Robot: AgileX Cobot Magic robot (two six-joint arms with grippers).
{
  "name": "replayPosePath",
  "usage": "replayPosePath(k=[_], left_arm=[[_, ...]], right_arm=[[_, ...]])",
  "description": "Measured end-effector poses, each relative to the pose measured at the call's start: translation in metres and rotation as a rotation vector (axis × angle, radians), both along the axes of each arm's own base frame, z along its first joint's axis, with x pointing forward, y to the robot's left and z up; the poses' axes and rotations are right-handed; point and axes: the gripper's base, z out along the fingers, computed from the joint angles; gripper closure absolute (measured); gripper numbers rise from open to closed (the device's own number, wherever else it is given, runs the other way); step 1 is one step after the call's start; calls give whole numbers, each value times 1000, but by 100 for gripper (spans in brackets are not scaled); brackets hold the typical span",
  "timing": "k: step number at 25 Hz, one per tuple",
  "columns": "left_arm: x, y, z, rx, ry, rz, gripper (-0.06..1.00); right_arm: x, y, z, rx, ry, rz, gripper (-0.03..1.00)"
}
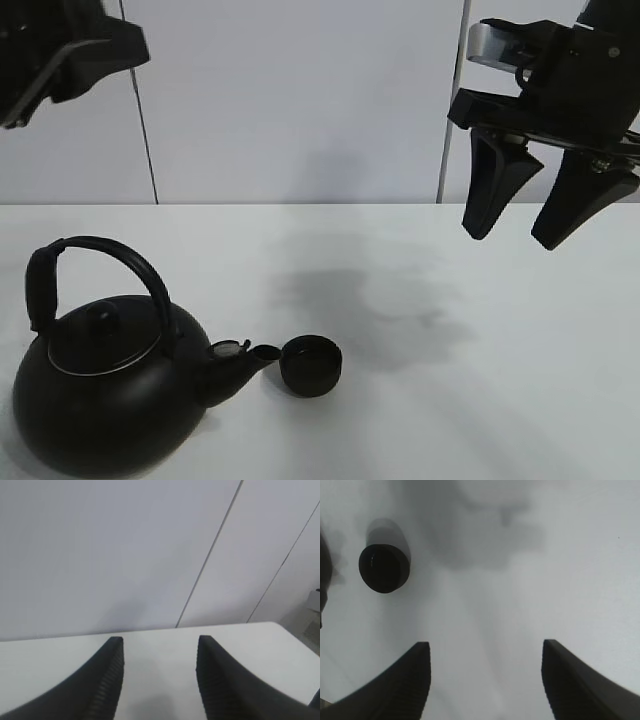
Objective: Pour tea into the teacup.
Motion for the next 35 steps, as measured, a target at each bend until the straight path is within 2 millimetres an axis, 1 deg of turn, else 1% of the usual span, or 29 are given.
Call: replayPosePath(k=[2, 6, 9, 12, 14, 17, 20, 23, 27, 28, 35], left_arm=[[13, -10, 13, 46, 75, -18, 59], [30, -24, 45, 134, 180, -45, 49], [40, -24, 64, 179, 282, -37, 46], [57, -16, 72, 194, 427, 16, 46], [68, -12, 72, 212, 529, 46, 46], [85, -12, 69, 229, 662, 68, 46], [99, -16, 60, 248, 789, 67, 46], [107, -23, 50, 272, 903, 51, 46], [109, -29, 32, 287, 1062, 25, 46], [108, -29, 30, 287, 1081, 19, 46], [106, -32, 30, 281, 1096, -23, 46]], right_arm=[[0, 0, 0, 0, 0, 0, 52], [0, 0, 0, 0, 0, 0, 52], [0, 0, 0, 0, 0, 0, 52], [0, 0, 0, 0, 0, 0, 52], [0, 0, 0, 0, 0, 0, 52], [0, 0, 0, 0, -1, 0, 52], [0, 0, 0, 0, -1, 0, 52], [0, 0, 0, 0, -1, 0, 52], [0, 0, 0, 0, -1, 0, 52], [0, 0, 0, 0, -1, 0, 52], [0, 0, 0, 0, -1, 0, 52]])
